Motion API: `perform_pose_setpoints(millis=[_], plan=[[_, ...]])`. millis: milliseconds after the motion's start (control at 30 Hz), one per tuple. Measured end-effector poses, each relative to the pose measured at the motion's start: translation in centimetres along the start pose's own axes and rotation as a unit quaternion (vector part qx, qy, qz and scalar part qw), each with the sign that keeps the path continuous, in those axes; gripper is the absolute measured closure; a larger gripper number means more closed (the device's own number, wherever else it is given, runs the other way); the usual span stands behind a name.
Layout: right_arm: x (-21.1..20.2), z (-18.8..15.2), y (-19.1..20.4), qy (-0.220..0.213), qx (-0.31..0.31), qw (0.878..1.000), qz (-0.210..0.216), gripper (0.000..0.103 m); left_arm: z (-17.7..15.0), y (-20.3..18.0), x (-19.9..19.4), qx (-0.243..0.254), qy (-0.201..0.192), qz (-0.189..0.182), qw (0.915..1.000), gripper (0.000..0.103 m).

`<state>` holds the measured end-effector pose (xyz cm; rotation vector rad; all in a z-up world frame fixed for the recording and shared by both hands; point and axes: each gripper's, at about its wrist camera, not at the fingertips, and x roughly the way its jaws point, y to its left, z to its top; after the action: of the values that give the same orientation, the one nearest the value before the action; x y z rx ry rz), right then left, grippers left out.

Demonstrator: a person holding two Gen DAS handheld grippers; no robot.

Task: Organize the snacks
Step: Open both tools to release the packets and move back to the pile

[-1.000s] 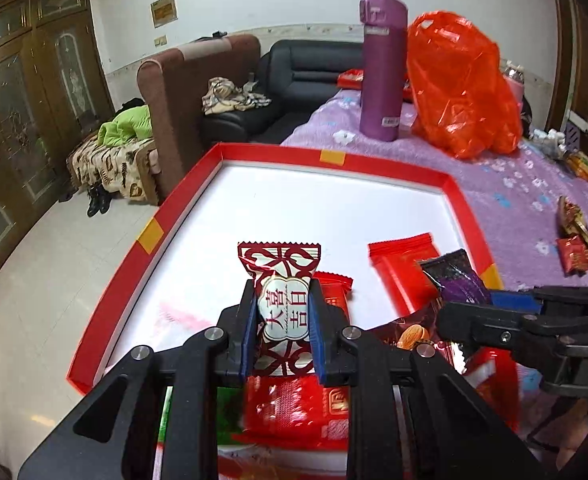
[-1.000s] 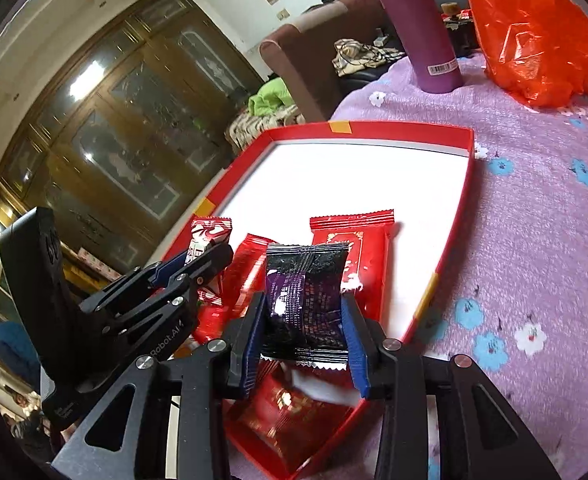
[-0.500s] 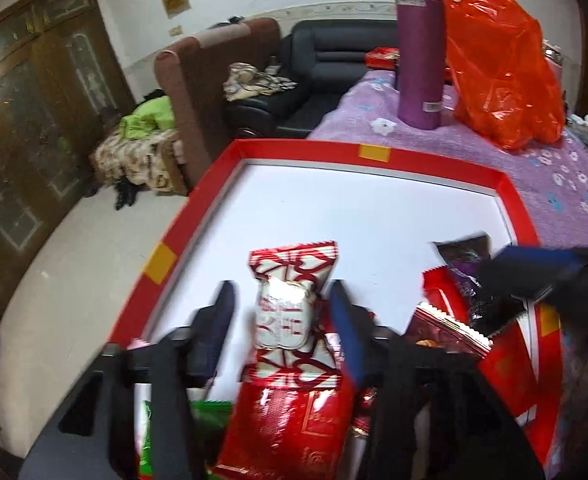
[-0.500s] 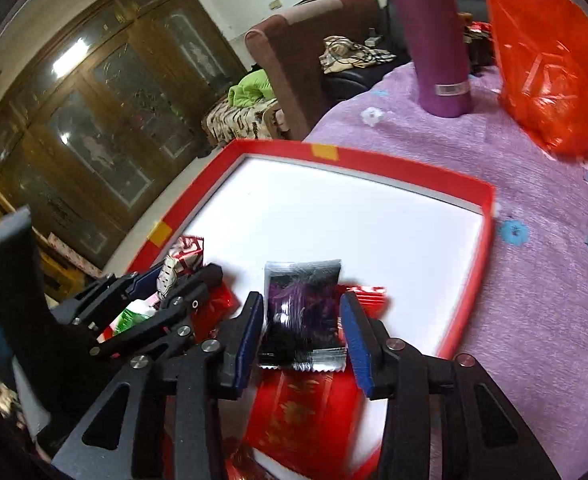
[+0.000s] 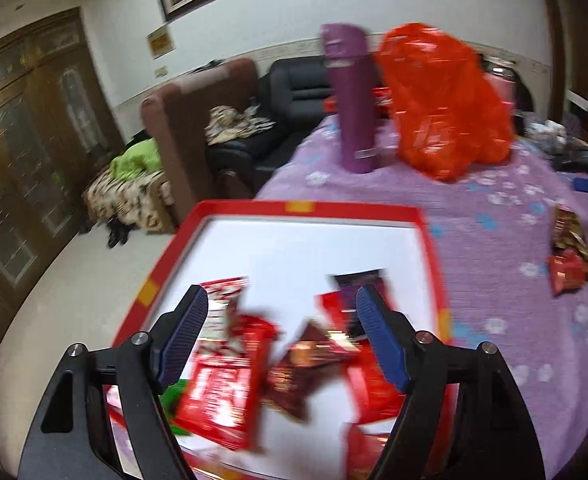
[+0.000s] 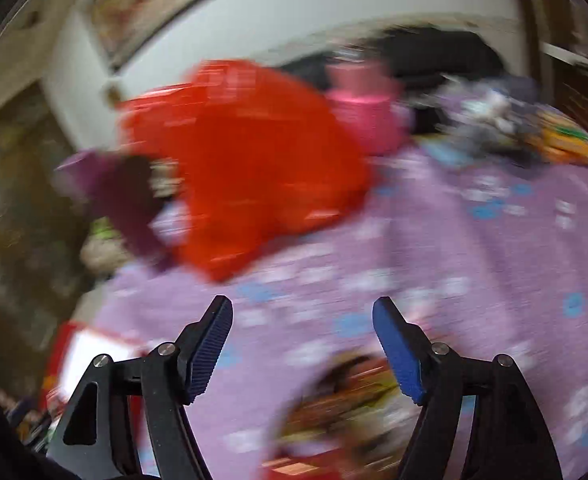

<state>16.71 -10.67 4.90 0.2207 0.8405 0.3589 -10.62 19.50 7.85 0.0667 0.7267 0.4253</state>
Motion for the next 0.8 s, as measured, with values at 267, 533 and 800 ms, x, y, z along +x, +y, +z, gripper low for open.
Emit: perform_pose_setpoints(millis=[267, 533, 800], plan=[[4.8, -2.7, -1.5, 0.066, -0.056, 0.995, -0.058, 0.040, -0.1, -5.4, -2.3, 0.067, -0.005, -0.036, 0.9971, 0.024], [-1.8, -10.1, 3.1, 0.128, -0.146, 0.978, 0.080, 0.049, -1.0, -6.9, -3.9, 0.085, -0.006, -0.060, 0.9946, 0.024], [-13.8, -13.1, -3.6, 0.091, -0.081, 0.984, 0.132, 0.028, -3.0, -9.1, -4.6, 0.121, 0.006, -0.093, 0.9883, 0.024]])
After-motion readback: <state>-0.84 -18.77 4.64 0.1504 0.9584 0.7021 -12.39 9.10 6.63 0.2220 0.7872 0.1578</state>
